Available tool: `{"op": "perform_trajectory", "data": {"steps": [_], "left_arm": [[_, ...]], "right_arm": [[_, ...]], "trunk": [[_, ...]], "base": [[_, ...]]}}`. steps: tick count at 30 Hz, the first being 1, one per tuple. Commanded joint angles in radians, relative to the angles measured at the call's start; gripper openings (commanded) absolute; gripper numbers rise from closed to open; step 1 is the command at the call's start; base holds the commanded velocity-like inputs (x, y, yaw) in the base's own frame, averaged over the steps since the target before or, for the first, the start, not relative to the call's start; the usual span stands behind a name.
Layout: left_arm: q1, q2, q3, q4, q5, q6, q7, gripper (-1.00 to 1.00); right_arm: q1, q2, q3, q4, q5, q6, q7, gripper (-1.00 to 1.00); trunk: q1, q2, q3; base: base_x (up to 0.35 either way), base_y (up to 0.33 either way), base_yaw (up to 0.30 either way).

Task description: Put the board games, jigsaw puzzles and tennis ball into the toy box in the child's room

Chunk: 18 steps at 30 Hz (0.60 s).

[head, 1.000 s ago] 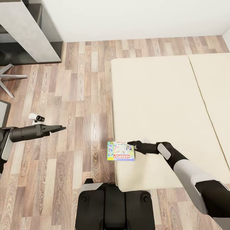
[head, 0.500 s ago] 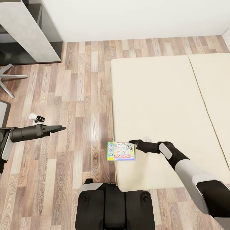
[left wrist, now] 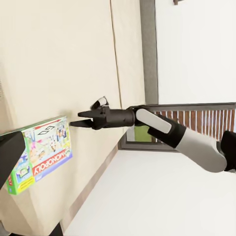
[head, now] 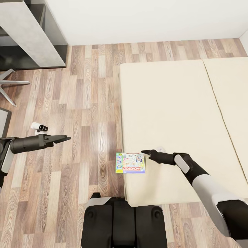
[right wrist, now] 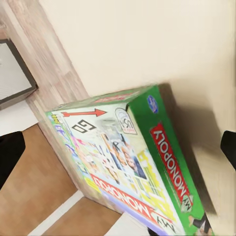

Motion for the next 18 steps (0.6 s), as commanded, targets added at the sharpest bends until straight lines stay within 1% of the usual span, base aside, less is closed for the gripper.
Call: {"op": "perform_trajectory", "data": {"steps": [1,3,4,7,9,11,14,16,17,18], "left_arm": [[0.0,0.0,0.0,0.0,0.0,0.011,-0.004,1.0],[0.0,0.0,0.001,0.001,-0.001,0.011,-0.004,1.0],[0.001,0.0,0.002,0.001,-0.001,0.011,-0.004,1.0],[0.002,0.001,0.003,0.002,-0.002,0.008,-0.004,1.0],[0.004,0.004,0.003,0.004,-0.001,-0.004,-0.004,1.0],[0.015,-0.008,-0.004,0.015,-0.013,-0.015,0.007,1.0],[0.032,-0.009,-0.007,0.032,-0.03,-0.031,0.024,1.0],[0.043,-0.016,-0.015,0.043,-0.042,-0.031,0.024,1.0],[0.049,-0.021,-0.016,0.049,-0.047,-0.025,0.018,1.0],[0.055,-0.027,-0.021,0.043,-0.042,-0.031,0.013,1.0]], "right_arm": [[0.009,-0.003,0.004,-0.017,-0.004,0.003,0.001,1.0],[0.045,-0.015,0.001,-0.084,-0.008,0.004,0.001,1.0],[0.054,-0.02,0.001,-0.101,-0.008,0.004,0.002,1.0],[0.108,-0.05,-0.002,-0.193,-0.011,0.004,0.006,1.0],[0.13,-0.061,-0.002,-0.234,-0.012,0.003,0.021,1.0],[0.141,-0.049,-0.014,-0.222,0.0,-0.008,0.009,1.0],[0.158,-0.033,-0.01,-0.205,0.001,-0.016,-0.008,1.0],[0.17,-0.04,0.0,-0.194,0.002,-0.009,0.004,1.0],[0.176,-0.039,0.003,-0.188,0.003,-0.007,0.009,1.0],[0.17,-0.033,-0.003,-0.194,-0.003,-0.001,0.003,1.0]], "trunk": [[0.001,-0.002,-0.001],[0.001,-0.002,-0.001],[0.001,-0.002,-0.001],[0.001,-0.002,-0.001],[0.001,-0.002,-0.001],[0.001,-0.002,-0.001],[0.001,-0.002,-0.001],[0.001,-0.002,-0.001],[0.001,-0.002,-0.001],[0.001,-0.002,-0.001]], "base": [[0.0,0.0,0.0],[0.0,0.0,0.0],[0.0,0.0,0.0],[0.0,0.0,0.0],[0.0,0.0,0.0],[0.0,0.0,0.0],[0.0,0.0,0.0],[0.0,0.0,0.0],[0.0,0.0,0.0],[0.0,0.0,0.0]]}}
